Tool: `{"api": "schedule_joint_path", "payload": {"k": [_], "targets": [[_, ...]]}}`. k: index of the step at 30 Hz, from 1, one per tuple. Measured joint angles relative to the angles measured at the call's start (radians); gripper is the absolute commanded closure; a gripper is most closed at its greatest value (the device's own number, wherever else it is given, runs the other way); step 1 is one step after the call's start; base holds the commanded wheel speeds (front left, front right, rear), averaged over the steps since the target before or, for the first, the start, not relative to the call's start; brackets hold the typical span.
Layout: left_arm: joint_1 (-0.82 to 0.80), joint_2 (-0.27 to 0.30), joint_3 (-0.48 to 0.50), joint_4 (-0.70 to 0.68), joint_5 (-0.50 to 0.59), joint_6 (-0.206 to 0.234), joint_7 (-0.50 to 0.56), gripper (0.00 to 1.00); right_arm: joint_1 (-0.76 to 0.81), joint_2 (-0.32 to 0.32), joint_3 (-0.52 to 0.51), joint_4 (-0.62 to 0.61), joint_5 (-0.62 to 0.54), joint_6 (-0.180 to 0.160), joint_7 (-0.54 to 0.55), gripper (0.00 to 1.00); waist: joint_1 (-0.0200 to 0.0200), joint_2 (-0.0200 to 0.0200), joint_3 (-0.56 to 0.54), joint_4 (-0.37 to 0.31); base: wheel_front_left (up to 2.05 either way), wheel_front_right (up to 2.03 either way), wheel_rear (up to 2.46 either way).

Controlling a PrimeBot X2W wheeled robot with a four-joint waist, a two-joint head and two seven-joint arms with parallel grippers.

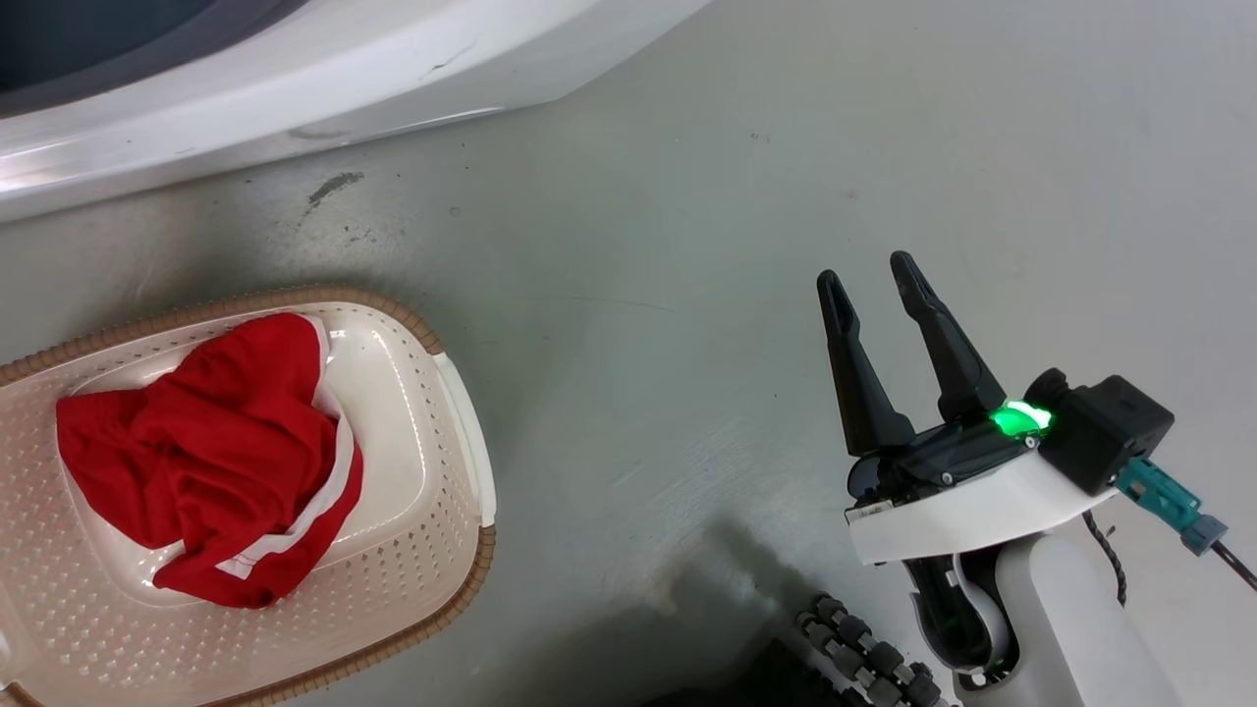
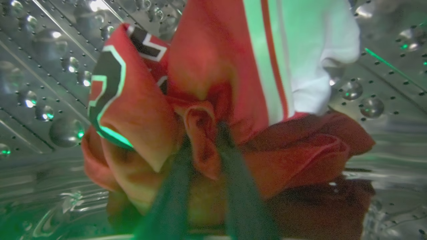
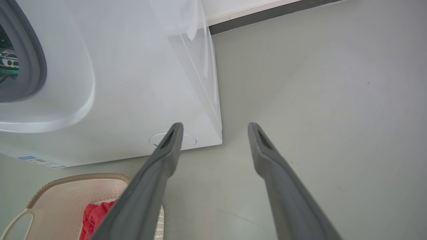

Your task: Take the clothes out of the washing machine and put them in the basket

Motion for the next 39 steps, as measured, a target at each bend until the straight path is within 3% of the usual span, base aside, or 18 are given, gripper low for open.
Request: {"api": "schedule_joint_path", "payload": {"k": [13,22,23,28,33,34,39], "targets": [[0.204,0.05,0.002,-0.324,-0.037,0.053,-0.18,1.0,-0.007,0.0,-0.006,0.011,0.004,0.0,-0.001,0.0,0.0,0.0,-0.055,0.001,0.0,0.0,0.0],[0.427,0.031,0.065,-0.456,-0.143,0.106,-0.406,1.0,0.005,0.001,-0.043,0.035,-0.033,0.0,-0.001,0.0,0.0,0.0,-0.162,0.025,0.0,0.0,0.0],[0.505,0.004,0.092,-0.456,-0.19,0.114,-0.49,1.0,0.026,0.0,-0.056,0.052,-0.05,0.0,-0.001,0.0,0.0,0.0,-0.213,0.035,0.0,0.0,0.0],[0.605,-0.027,0.126,-0.402,-0.262,0.085,-0.625,1.0,0.071,0.001,-0.081,0.073,-0.076,0.0,-0.001,0.0,-0.0001,0.0,-0.312,0.05,0.0,0.0,0.0],[0.644,-0.042,0.151,-0.295,-0.318,0.021,-0.771,1.0,0.12,0.001,-0.108,0.091,-0.095,0.0,0.001,0.0,-0.0002,0.0,-0.416,0.065,0.0,0.0,0.0],[0.663,-0.072,0.152,-0.234,-0.336,-0.008,-0.848,1.0,0.15,0.001,-0.128,0.093,-0.108,0.0,0.011,0.0,-0.0002,0.0,-0.476,0.076,0.0,0.0,0.0],[0.704,-0.112,0.161,-0.188,-0.362,-0.04,-0.917,1.0,0.203,0.001,-0.159,0.076,-0.125,0.0,0.035,0.0,-0.0002,0.0,-0.57,0.099,0.0,0.0,0.0]]}}
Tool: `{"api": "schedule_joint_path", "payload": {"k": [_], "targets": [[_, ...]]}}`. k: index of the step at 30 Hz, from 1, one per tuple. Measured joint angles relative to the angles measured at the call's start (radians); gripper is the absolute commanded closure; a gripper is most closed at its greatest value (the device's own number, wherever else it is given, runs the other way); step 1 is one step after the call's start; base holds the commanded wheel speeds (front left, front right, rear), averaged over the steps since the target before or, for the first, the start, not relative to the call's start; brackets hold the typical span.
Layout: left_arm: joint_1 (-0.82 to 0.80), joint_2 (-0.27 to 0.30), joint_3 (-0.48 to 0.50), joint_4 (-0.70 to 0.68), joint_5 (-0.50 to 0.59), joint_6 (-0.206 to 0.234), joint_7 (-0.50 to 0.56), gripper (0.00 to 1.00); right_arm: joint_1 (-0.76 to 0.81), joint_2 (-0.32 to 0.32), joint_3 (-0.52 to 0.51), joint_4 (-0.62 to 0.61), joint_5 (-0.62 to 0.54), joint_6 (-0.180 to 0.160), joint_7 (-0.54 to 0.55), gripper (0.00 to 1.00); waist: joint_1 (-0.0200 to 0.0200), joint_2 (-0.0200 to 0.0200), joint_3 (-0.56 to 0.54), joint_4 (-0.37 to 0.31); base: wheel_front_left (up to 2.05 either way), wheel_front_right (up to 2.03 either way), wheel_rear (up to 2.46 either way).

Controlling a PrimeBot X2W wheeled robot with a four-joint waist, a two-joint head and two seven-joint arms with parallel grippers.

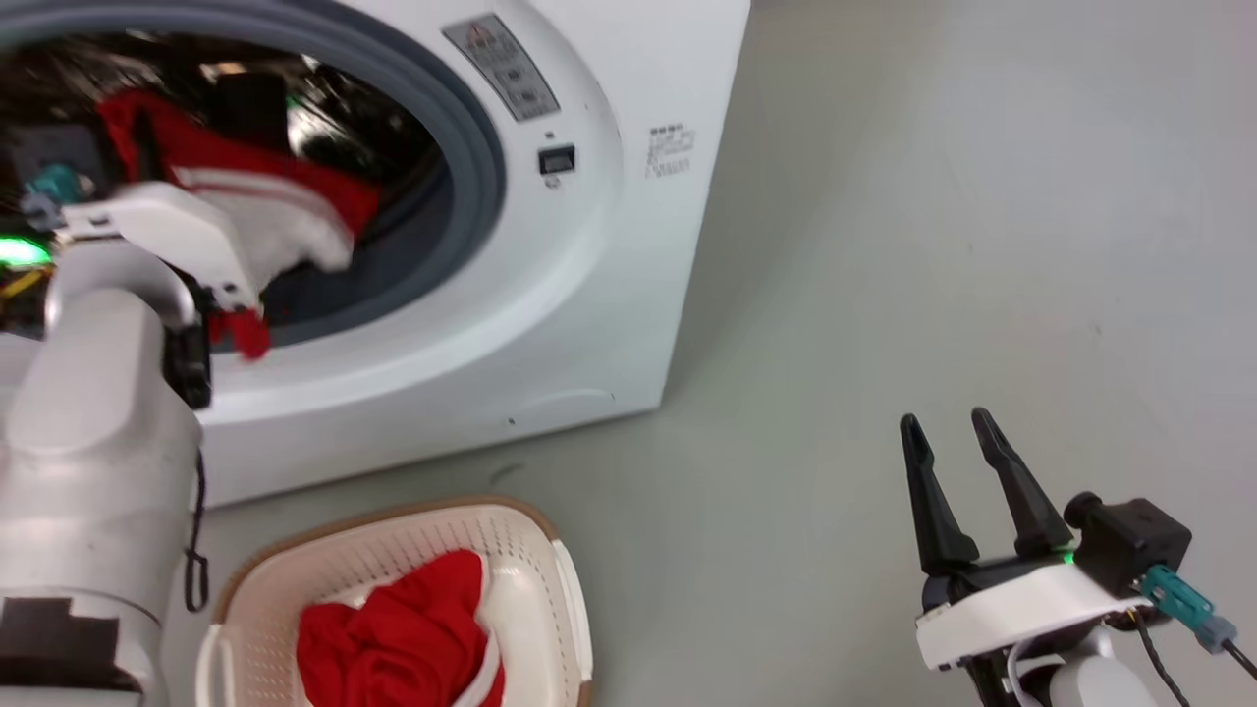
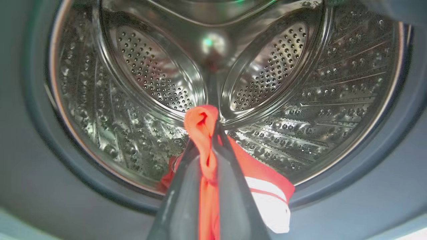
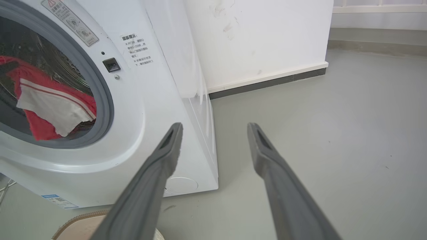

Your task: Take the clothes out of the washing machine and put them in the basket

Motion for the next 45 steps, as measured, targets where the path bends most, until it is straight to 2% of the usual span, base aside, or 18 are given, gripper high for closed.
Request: {"api": "schedule_joint_path", "payload": {"k": [5,19,23,34,38,45], "targets": [[0.07,-0.029,0.012,-0.037,-0.012,-0.011,-0.014,1.0,0.047,0.0,-0.025,-0.026,-0.01,0.0,0.023,0.0,0.0,0.0,-0.08,0.027,0.0,0.0,0.0],[0.426,-0.111,0.04,-0.534,0.012,0.008,-0.017,1.0,0.143,0.0,-0.094,-0.123,-0.033,0.0,0.079,0.0,-0.0002,0.0,-0.229,0.127,0.0,0.0,0.0],[0.509,-0.117,0.022,-0.689,0.019,0.024,-0.01,1.0,0.163,0.0,-0.118,-0.145,-0.041,0.0,0.094,0.0,-0.0001,0.0,-0.252,0.166,0.0,0.0,0.0],[0.787,-0.111,-0.026,-1.107,0.049,0.119,0.109,1.0,0.187,0.0,-0.134,-0.192,-0.058,0.0,0.124,0.0,0.0,0.0,-0.274,0.231,0.0,0.0,0.0],[0.892,-0.114,-0.043,-1.174,0.049,0.151,0.144,1.0,0.197,0.0,-0.131,-0.199,-0.061,0.0,0.131,0.0,-0.0001,0.0,-0.264,0.243,0.0,0.0,0.0],[1.025,-0.148,-0.082,-1.141,0.035,0.18,0.146,1.0,0.183,0.0,-0.12,-0.213,-0.061,0.0,0.131,0.0,0.0001,0.0,-0.217,0.244,0.0,0.0,0.0]]}}
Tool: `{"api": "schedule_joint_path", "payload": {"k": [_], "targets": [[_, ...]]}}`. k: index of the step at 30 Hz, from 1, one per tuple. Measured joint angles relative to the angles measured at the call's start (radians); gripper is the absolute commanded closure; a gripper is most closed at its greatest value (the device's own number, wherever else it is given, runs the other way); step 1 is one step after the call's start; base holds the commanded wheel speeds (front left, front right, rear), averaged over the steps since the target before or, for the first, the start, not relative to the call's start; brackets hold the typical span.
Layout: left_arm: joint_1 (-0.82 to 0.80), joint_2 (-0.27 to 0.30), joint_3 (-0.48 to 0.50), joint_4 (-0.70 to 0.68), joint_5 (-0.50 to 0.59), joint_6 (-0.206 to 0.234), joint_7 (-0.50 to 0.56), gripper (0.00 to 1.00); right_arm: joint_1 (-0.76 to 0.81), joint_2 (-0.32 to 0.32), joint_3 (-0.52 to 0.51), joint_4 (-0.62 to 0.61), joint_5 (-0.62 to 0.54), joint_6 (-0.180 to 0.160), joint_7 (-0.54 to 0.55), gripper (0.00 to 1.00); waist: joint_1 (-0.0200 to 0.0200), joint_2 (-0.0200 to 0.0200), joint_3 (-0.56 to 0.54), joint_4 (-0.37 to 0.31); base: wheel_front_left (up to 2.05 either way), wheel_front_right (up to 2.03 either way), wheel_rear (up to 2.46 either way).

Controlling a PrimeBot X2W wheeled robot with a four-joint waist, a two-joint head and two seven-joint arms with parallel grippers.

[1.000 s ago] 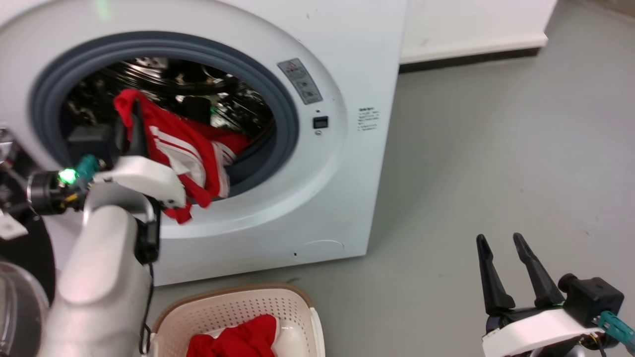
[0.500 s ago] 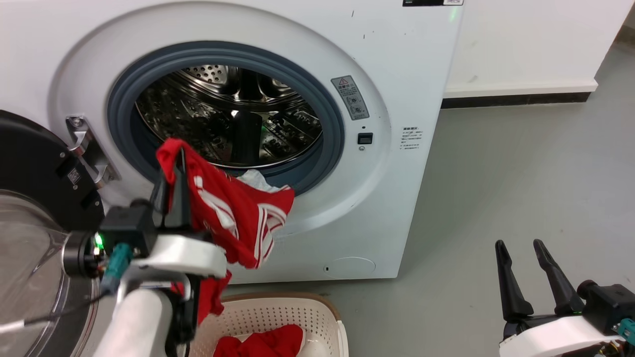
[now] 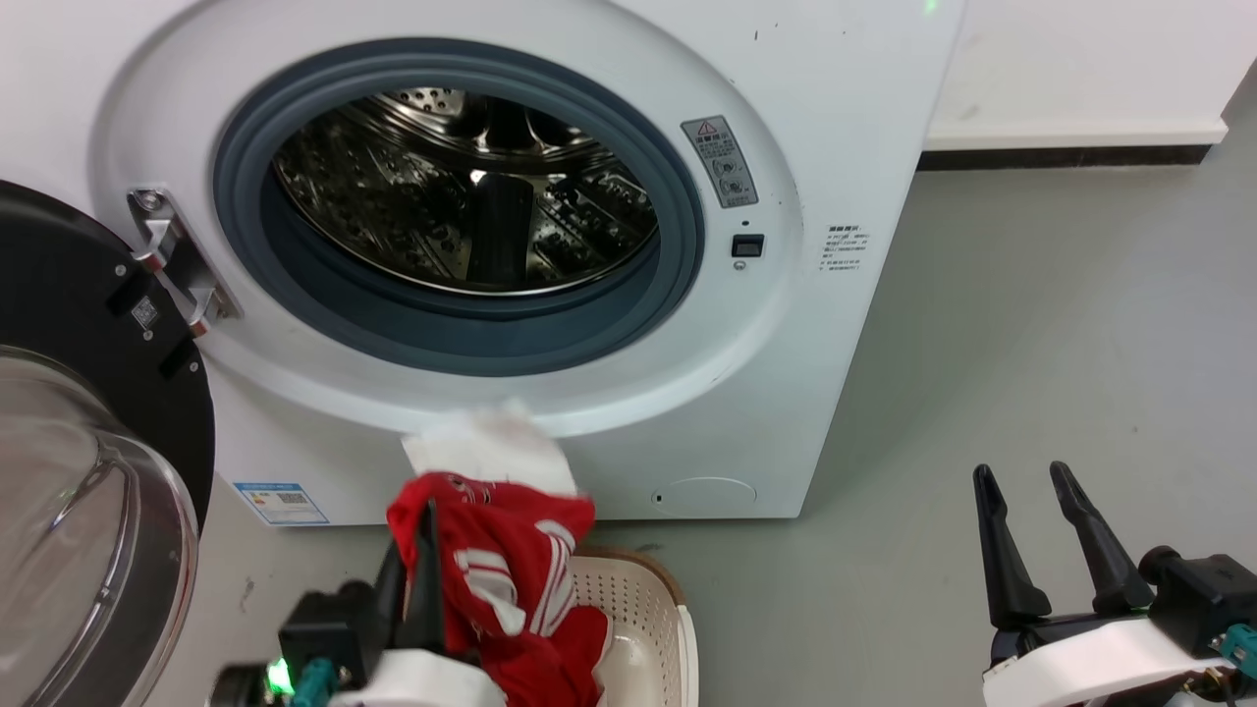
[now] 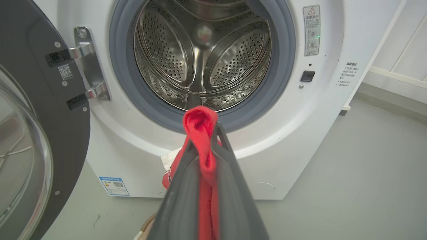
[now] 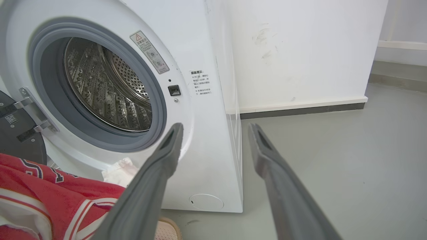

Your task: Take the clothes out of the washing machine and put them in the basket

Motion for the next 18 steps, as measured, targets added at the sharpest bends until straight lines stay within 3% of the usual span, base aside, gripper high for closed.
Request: {"api": "schedule_joint_path", "payload": {"k": [9,18], "targets": [[0.055,-0.059,-0.036,0.166,-0.035,-0.001,-0.041,1.0,-0.033,0.0,-0.001,-0.004,0.0,0.0,-0.005,0.0,0.0001,0.0,0.076,-0.001,0.0,0.0,0.0],[-0.092,-0.112,-0.02,0.539,-0.086,-0.075,-0.13,1.0,-0.081,0.0,0.018,-0.003,0.004,0.0,-0.015,0.0,0.0001,0.0,0.179,-0.01,0.0,0.0,0.0]]}}
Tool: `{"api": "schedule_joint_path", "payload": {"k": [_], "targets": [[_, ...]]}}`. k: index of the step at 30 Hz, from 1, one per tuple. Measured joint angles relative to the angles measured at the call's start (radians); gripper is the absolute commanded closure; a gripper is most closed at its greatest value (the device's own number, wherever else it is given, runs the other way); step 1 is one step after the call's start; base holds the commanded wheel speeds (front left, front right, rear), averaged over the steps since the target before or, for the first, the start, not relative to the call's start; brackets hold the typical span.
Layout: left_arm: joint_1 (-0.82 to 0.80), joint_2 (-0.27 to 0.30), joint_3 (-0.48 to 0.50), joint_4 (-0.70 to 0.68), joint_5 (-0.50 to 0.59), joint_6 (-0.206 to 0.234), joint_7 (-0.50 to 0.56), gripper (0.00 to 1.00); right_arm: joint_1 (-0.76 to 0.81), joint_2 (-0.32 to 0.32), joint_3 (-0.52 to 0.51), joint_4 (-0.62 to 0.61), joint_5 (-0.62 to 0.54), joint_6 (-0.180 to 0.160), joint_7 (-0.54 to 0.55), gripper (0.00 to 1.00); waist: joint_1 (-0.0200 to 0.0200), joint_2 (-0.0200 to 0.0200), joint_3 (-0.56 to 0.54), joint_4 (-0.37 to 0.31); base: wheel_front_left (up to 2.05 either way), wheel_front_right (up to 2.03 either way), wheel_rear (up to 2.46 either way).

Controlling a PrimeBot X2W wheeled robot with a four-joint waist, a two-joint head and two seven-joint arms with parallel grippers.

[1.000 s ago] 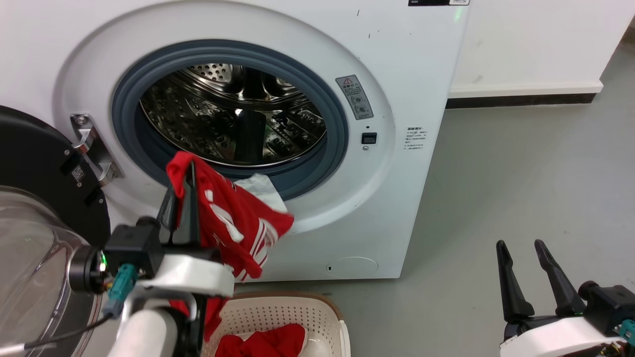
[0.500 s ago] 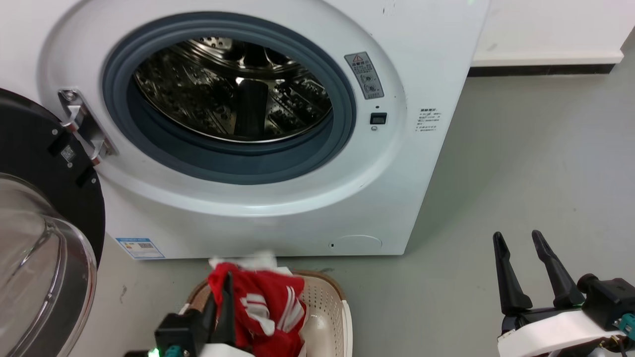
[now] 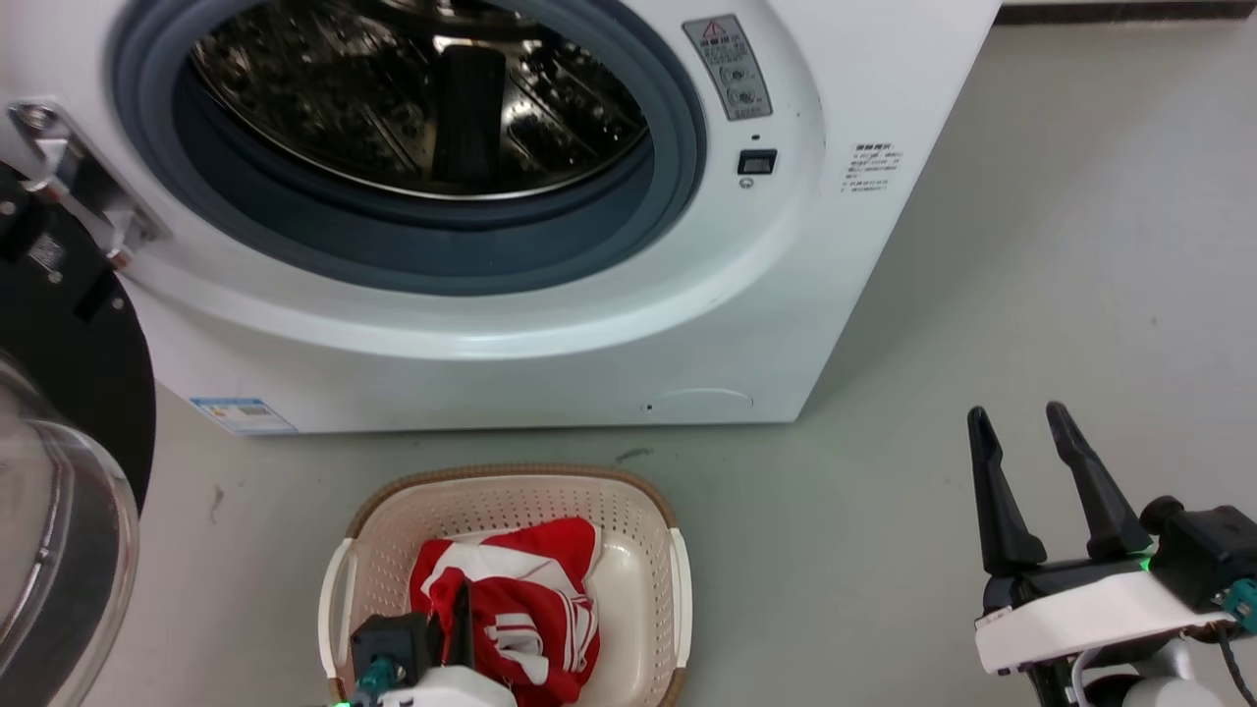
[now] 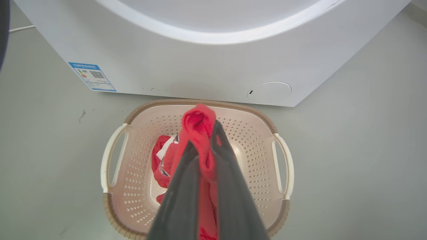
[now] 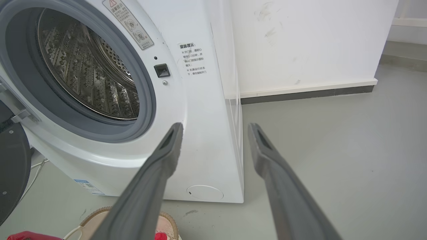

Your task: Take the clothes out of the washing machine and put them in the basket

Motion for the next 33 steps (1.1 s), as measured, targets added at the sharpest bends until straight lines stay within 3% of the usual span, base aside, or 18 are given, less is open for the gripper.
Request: {"api": "schedule_joint_path", "payload": {"k": [7,18,33], "targets": [[-0.164,-0.03,0.053,0.267,-0.02,-0.04,-0.03,1.0,-0.052,0.0,0.012,0.004,0.0,0.0,-0.012,0.0,0.0001,0.0,0.101,-0.019,0.0,0.0,0.0],[-0.397,-0.063,0.159,0.424,0.013,-0.065,-0.033,1.0,-0.154,0.0,0.04,0.002,-0.003,0.0,-0.033,0.0,0.0002,0.0,0.324,-0.05,0.0,0.0,0.0],[-0.605,-0.062,0.219,0.719,0.019,-0.05,-0.033,1.0,-0.267,0.0,0.105,0.062,0.012,0.0,-0.087,0.0,0.0001,0.0,0.555,-0.12,0.0,0.0,0.0]]}}
